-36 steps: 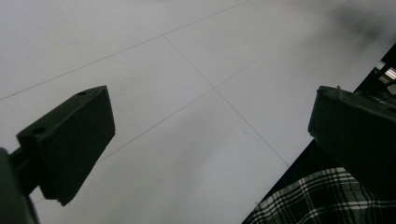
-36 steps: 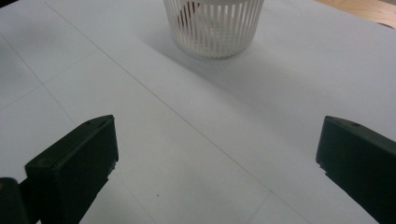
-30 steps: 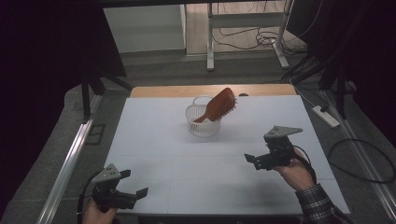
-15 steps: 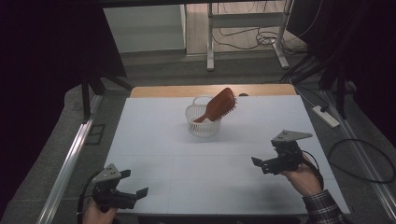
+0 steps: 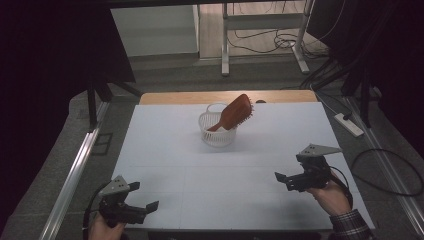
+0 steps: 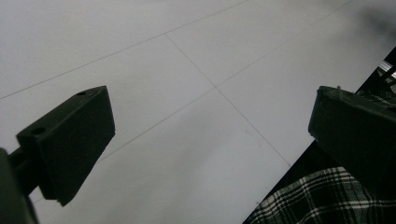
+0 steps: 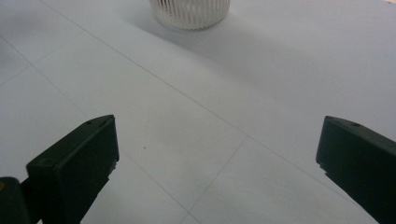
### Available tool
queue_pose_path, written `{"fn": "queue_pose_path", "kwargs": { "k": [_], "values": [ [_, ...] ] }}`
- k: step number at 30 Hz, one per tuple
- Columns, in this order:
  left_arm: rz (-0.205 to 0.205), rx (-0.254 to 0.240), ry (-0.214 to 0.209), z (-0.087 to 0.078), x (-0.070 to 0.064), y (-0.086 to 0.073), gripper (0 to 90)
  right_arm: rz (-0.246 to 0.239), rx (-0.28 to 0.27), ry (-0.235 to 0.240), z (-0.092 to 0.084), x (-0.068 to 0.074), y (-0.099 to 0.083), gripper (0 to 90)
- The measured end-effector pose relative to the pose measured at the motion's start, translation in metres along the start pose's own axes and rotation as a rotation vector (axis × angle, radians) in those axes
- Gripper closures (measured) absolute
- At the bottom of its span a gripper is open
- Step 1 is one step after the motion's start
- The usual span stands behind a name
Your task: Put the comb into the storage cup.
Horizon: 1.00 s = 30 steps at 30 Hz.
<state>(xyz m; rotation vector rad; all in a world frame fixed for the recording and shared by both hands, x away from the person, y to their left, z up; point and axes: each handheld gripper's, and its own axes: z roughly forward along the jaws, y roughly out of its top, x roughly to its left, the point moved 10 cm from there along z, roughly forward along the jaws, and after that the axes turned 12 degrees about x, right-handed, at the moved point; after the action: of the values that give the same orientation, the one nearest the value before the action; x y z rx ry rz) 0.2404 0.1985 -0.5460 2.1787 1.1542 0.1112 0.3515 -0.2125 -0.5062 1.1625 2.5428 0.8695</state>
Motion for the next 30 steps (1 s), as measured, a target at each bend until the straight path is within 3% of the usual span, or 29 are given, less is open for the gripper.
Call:
{"fn": "queue_pose_path", "kwargs": {
  "k": [30],
  "values": [
    [0.001, 0.004, 0.006, 0.0, 0.0, 0.0, 1.0, 0.016, 0.021, -0.031, -0.015, -0.008, -0.033, 0.0]
  ]
}}
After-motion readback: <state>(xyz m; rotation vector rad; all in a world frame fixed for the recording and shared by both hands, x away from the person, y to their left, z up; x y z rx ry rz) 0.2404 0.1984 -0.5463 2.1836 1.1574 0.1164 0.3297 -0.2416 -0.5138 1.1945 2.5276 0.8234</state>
